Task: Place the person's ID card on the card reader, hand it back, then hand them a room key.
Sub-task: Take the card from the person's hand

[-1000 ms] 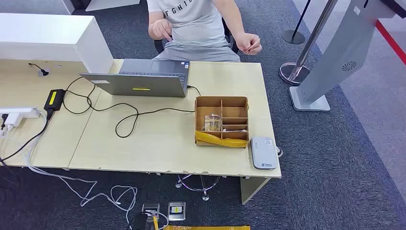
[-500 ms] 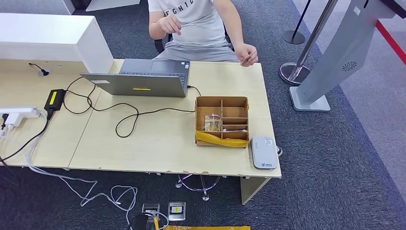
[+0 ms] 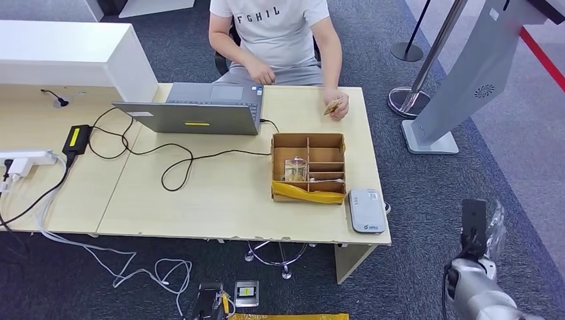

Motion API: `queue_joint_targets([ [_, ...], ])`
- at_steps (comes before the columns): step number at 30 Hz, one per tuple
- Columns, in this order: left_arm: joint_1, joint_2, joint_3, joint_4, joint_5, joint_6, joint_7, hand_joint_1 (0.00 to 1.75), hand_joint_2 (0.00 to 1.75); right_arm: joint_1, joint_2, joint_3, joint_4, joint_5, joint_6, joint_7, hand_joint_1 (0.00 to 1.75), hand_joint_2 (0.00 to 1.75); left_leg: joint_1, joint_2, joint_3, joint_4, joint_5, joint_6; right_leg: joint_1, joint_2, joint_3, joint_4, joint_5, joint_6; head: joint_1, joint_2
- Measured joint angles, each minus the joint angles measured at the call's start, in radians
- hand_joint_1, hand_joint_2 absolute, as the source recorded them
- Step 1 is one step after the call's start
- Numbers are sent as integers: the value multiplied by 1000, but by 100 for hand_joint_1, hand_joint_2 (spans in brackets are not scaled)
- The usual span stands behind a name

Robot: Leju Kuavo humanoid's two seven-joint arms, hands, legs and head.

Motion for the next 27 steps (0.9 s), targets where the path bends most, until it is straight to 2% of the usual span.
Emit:
queue_joint_targets([
  [4,-2,-3,-10,0,0,0,2,0,0,-57,-8,-89,21,10,0,-12,0,0,1,-7,-4,0,2,-1,1,-7,0,0,0,0,0,0],
  [7,-4,-3,-14,0,0,0,2,0,0,-85,-21,-140,29,68,0,15,0,0,0,-5,-5,0,2,-1,0,-6,-2,0,0,0,-1,0],
  [11,-4,-5,-21,0,0,1,2,0,0,-121,-56,-205,34,173,0,-15,0,175,0,-6,-6,0,2,-1,0,-7,-2,0,0,0,0,0],
  [13,-5,-6,-30,0,0,2,2,0,0,-127,-77,-255,34,305,0,-19,0,175,0,-6,-7,0,2,-1,0,-8,-2,0,0,0,0,0],
  [15,-5,-7,-37,0,0,2,2,0,0,-114,-85,-329,19,521,0,20,0,175,2,-8,-9,-1,2,-1,1,-10,-1,0,0,0,-1,0],
  [16,-6,-8,-41,0,0,2,2,0,0,-85,-77,-385,-8,687,0,80,0,175,4,-10,-9,-1,1,-1,4,-11,1,-1,0,-1,0,0],
  [17,-7,-9,-45,0,0,2,2,0,0,-36,-61,-451,-52,893,0,179,0,175,8,-13,-8,-1,1,-2,7,-13,5,-2,-1,-1,0,0],
  [18,-8,-10,-49,0,0,2,2,0,0,30,-45,-516,-117,1124,0,318,0,175,11,-17,-6,-1,0,-3,11,-17,9,-4,-1,-2,1,0],
  [20,-11,-11,-59,1,0,2,2,0,0,175,-24,-602,-299,1562,-2,699,0,175,13,-28,-7,0,2,-3,11,-29,11,-5,-3,-4,2,0],
  [22,-11,-10,-66,2,0,1,2,0,0,257,-49,-630,-532,1849,3,1121,0,175,5,-35,-15,0,7,-1,4,-35,-2,-2,-3,-3,0,0],
  [23,-9,-9,-70,2,0,0,2,0,0,264,-88,-636,-638,1913,16,1267,0,175,2,-34,-18,0,9,-1,0,-35,-8,0,-2,-2,0,0],
  [24,-8,-8,-75,2,0,0,2,0,0,254,-135,-640,-730,1925,37,1359,0,175,0,-33,-21,-1,10,-1,-2,-33,-10,2,-2,-1,0,0],
  [25,-7,-6,-80,2,0,-1,2,0,0,236,-182,-643,-797,1886,66,1393,0,175,-1,-30,-22,-1,10,-1,-3,-31,-11,2,-1,0,0,0],
  [27,-8,-6,-89,2,0,-1,2,0,0,208,-240,-643,-890,1764,128,1380,0,175,-1,-21,-19,-1,8,-2,-2,-21,-9,1,1,0,1,0],
])
